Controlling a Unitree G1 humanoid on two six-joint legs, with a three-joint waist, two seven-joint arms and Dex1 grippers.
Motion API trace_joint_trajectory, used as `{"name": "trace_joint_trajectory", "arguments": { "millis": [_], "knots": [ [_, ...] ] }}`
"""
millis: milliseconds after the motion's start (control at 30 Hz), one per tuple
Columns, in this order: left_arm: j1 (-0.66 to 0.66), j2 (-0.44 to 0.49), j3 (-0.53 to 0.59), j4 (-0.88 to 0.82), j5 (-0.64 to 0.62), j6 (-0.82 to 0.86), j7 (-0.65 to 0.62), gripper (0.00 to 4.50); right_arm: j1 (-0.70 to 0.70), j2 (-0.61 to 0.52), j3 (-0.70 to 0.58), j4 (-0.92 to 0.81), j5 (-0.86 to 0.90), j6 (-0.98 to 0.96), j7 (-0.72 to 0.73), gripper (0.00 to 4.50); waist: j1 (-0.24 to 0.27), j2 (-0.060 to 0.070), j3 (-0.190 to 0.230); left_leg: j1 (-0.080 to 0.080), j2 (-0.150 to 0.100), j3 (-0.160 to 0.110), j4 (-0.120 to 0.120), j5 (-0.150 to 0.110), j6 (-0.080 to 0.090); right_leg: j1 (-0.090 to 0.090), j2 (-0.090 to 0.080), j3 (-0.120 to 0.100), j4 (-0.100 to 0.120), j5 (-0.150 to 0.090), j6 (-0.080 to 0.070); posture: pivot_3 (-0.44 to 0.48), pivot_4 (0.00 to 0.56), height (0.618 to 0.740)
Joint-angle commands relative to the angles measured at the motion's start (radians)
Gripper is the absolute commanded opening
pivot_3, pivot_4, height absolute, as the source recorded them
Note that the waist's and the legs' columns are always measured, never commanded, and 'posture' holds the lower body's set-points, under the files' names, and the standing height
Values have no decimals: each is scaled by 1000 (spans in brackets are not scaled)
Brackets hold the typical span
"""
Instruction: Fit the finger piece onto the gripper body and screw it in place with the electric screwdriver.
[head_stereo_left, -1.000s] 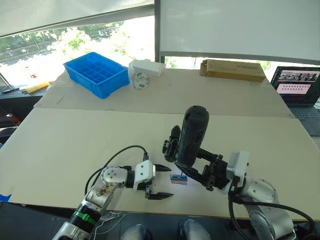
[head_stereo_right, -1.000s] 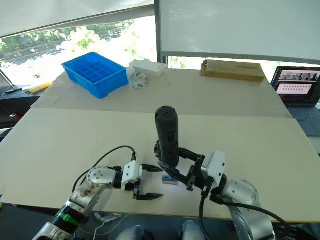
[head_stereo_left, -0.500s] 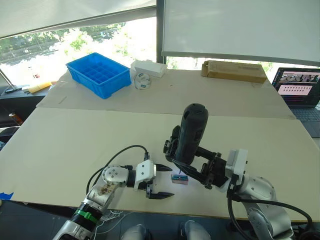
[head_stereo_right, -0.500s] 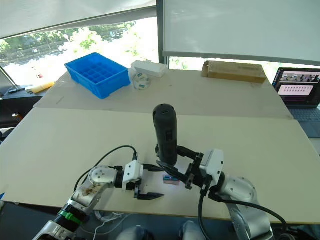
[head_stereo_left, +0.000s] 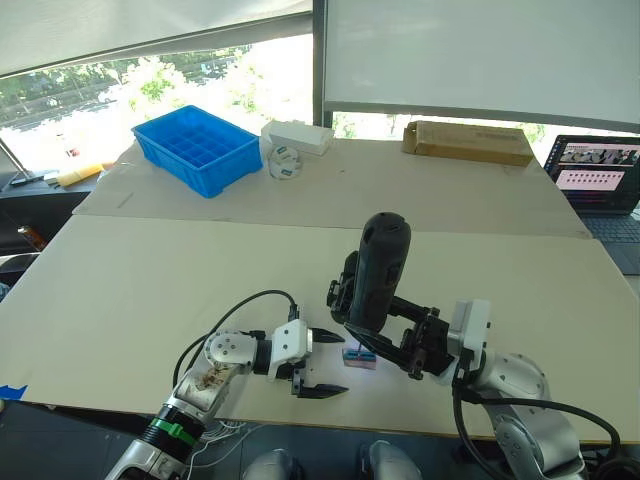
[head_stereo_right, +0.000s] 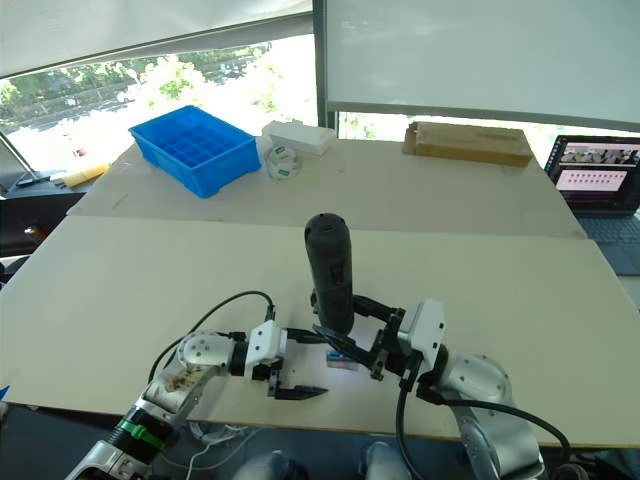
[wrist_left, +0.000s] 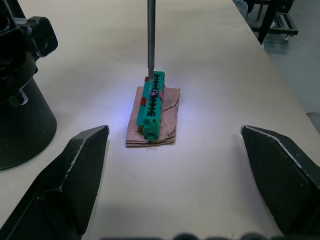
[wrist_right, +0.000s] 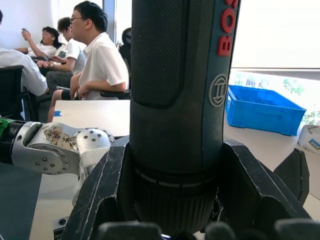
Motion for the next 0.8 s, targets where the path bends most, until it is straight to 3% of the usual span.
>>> {"name": "trace_joint_trajectory", "arguments": {
  "millis": [33, 800],
  "knots": [
    [18, 4, -22, 59, 28, 7, 1, 4456, -20, 2, -7, -26, 14, -34, 2, 1916, 0, 0, 0, 0, 0, 0, 0, 0, 0, 0, 0, 0, 0, 0, 0, 0, 150, 740],
    [18, -3, -27, 125, 37, -36, -1, 4456, -19, 3, -11, -17, 21, -36, 4, 1916, 1, 1, -1, 7, 0, -1, -2, -1, 2, 7, -4, 1, -1, 0, 0, 0, 150, 740]
  ]
}}
